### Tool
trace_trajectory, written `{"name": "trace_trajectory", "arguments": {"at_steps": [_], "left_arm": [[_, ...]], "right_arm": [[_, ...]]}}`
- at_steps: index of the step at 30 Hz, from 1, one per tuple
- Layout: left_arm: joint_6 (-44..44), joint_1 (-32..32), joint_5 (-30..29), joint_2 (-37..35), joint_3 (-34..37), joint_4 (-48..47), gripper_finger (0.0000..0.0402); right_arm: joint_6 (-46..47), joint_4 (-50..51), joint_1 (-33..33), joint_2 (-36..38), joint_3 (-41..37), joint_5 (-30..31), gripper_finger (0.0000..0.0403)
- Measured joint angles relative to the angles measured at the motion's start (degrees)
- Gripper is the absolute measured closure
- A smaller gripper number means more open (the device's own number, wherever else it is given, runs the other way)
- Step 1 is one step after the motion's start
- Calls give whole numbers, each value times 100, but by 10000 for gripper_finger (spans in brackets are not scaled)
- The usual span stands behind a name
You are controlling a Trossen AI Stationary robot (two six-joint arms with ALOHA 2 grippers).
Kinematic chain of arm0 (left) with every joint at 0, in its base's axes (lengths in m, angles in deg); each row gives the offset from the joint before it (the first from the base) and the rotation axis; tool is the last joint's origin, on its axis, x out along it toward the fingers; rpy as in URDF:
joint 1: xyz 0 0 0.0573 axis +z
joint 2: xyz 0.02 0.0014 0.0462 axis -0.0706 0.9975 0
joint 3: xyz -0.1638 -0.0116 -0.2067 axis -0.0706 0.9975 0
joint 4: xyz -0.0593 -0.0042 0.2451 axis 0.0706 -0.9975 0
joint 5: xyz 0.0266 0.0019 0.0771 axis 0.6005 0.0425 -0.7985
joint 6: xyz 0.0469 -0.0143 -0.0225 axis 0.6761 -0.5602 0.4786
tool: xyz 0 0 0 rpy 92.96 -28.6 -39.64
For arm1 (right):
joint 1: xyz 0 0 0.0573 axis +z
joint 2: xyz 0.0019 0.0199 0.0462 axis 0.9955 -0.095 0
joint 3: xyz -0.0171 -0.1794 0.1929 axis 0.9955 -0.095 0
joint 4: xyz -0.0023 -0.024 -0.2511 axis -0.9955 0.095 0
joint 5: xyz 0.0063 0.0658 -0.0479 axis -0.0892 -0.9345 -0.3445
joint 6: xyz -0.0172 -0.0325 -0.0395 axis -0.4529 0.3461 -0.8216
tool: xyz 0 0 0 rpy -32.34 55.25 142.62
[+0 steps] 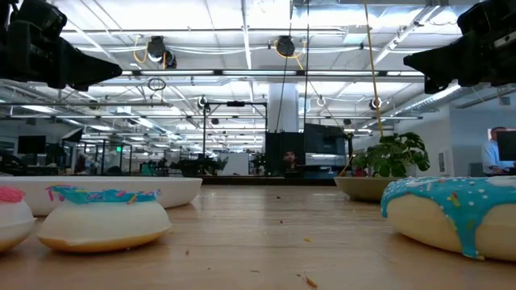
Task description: Pick & Place donuts
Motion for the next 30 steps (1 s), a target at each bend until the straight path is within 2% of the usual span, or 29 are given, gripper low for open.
{"name": "trace_trajectory", "arguments": {"at_steps": [22,28,30], "left_arm": [[-46,0,-5,0,0,25,339],[-115,0,-61,0,5,536,339],[-108,-2,-253,3,4,784,339]], "right_arm": [[1,-205,2,-1,2,-1,403],[4,-209,2,1,2,-5,403],[5,-314,2,-1,0,-23,403]]}}
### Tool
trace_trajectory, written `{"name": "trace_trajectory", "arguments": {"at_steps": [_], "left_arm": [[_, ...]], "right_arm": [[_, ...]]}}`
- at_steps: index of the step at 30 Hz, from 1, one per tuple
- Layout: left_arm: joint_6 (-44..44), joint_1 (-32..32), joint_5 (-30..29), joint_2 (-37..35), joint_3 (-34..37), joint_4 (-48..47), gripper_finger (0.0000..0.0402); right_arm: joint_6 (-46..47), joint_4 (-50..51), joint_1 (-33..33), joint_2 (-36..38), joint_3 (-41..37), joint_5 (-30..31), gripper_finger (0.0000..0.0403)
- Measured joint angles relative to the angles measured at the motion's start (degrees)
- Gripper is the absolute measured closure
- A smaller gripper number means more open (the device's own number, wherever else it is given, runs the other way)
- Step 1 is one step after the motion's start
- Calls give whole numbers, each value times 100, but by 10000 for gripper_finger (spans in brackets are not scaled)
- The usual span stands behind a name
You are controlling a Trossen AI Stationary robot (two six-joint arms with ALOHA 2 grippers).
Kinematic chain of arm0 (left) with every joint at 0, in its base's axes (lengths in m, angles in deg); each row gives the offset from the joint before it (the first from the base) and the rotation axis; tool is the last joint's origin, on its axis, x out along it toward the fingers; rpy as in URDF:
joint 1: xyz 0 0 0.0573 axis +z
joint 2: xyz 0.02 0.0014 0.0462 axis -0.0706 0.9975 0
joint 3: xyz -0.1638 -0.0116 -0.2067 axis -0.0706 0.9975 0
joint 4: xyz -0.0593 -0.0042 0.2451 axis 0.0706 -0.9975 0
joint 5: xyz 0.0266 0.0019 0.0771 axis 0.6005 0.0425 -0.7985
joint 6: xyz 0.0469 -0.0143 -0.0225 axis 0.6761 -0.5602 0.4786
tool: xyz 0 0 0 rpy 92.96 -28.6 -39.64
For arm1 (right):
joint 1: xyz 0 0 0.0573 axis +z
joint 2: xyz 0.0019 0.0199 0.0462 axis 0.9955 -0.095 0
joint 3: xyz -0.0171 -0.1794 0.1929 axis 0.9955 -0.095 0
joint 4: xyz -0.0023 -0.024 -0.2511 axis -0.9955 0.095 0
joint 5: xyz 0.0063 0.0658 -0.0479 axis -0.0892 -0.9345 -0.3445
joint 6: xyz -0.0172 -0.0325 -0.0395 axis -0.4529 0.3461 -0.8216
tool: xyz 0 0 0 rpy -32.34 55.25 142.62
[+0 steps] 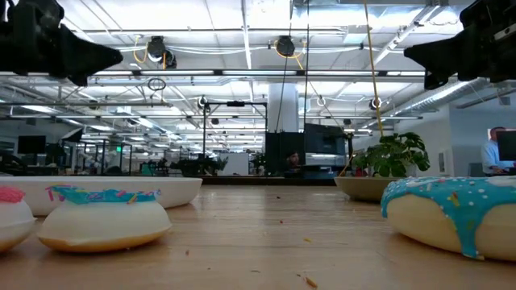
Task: Pick & Place donuts
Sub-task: Put the black donut on the gray plate
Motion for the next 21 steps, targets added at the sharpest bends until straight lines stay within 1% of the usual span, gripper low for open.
{"name": "trace_trajectory", "arguments": {"at_steps": [3,5,7,9,10,11,13,14,15,17,18,21], "left_arm": [[9,4,-424,-4,0,399,339],[99,2,-499,-4,0,426,339],[219,2,-487,-4,0,219,339],[181,2,-455,-3,0,-184,339],[112,2,-451,-2,0,-381,339],[71,2,-451,-2,0,-531,339],[139,2,-457,-2,0,-670,339],[247,2,-477,-2,0,-656,339],[364,2,-489,-2,0,-606,339],[524,2,-476,-2,0,-566,339],[608,2,-442,-2,0,-558,339],[892,2,-425,2,0,-470,339]], "right_arm": [[-3,-80,0,1,1,-7,403],[-89,-164,0,0,2,5,403],[-374,-549,0,-8,25,53,403],[-532,-818,20,-84,274,271,403],[-624,-576,43,-183,426,381,403],[-669,-116,88,-361,697,496,403],[-684,586,195,-804,1460,797,403],[-590,1007,257,-1068,1881,1044,403],[-407,1576,321,-1406,2303,1287,403],[166,2944,459,-2193,3043,1450,403],[506,3554,537,-2605,3400,1413,403],[1479,4614,824,-3782,4514,1225,403]]}}
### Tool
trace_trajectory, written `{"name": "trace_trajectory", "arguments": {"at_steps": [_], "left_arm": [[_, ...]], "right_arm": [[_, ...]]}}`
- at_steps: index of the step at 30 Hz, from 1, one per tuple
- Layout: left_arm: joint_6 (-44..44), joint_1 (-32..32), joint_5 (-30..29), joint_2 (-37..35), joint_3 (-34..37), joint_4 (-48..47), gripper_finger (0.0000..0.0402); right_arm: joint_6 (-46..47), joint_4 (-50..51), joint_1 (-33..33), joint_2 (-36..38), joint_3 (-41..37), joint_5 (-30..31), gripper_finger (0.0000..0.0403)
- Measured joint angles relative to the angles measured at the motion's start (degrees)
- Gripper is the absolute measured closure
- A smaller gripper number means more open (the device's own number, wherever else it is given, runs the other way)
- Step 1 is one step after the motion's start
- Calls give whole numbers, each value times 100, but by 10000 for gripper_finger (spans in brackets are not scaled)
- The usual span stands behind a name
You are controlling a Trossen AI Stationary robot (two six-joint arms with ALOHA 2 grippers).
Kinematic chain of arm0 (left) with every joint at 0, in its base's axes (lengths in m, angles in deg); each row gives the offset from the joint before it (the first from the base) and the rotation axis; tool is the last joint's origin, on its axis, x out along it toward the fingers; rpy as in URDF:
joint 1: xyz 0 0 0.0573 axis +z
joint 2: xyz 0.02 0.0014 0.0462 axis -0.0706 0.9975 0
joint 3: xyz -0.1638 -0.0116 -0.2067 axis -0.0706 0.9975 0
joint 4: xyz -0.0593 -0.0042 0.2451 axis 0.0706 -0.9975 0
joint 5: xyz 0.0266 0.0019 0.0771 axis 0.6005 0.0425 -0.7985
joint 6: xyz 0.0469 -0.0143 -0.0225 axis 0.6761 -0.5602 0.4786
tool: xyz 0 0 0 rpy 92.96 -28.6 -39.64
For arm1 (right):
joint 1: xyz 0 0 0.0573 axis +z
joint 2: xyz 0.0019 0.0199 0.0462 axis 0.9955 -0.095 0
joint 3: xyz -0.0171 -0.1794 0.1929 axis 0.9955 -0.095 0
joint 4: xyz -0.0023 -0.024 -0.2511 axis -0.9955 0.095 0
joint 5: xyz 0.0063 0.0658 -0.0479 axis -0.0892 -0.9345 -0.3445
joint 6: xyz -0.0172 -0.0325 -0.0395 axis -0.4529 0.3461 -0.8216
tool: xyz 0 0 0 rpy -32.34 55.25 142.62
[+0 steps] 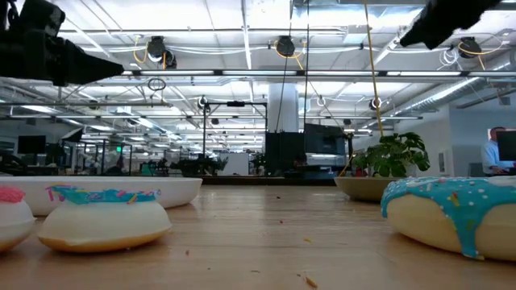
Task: Pick & Place donuts
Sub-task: Put the black donut on the gray plate
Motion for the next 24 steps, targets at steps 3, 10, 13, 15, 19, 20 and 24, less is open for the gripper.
{"name": "trace_trajectory", "arguments": {"at_steps": [3,10,13,15,19,20,24], "left_arm": [[-136,0,0,14,0,-21,339],[-463,0,1,23,0,654,339],[-247,0,112,22,-3,1455,339],[-85,0,186,20,-7,1630,339],[-55,0,216,23,-7,1444,339],[-47,0,216,23,-5,1388,339],[-63,0,217,23,-4,1362,339]], "right_arm": [[473,835,390,-1114,778,-12,403],[765,1267,1483,-2980,1826,-226,403],[1333,1334,1966,-3479,2021,-173,403],[1553,1297,2219,-3714,2144,-258,403],[1763,1414,2495,-4016,2176,-387,403],[1806,1424,2527,-4031,2188,-377,403],[1803,1380,2596,-4196,2190,-593,403]]}}
